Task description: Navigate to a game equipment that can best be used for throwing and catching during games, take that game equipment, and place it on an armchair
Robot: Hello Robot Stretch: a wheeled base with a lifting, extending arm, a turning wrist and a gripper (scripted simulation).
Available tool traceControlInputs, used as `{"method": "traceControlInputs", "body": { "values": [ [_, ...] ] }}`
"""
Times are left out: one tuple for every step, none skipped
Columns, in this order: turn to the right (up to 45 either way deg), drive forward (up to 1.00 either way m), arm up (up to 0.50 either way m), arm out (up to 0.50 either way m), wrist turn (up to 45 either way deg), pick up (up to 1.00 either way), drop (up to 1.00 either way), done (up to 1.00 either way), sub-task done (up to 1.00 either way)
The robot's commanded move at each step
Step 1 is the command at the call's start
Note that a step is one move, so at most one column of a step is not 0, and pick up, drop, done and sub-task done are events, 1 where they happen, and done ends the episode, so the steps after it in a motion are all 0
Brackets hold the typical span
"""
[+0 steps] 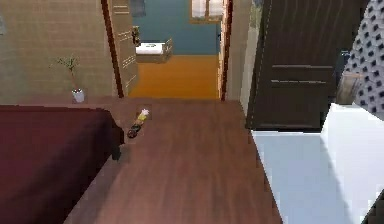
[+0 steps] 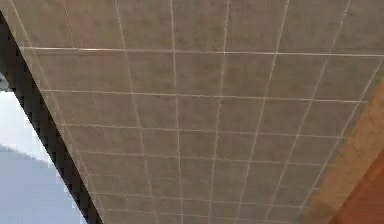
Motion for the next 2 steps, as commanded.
{"method": "traceControlInputs", "body": {
  "values": [
    [0.0, 1.00, 0.00, 0.00, 0.0, 0.00, 0.00, 0.00, 0.00],
    [0.0, 0.90, 0.00, 0.00, 0.0, 0.00, 0.00, 0.00, 0.00]
  ]
}}
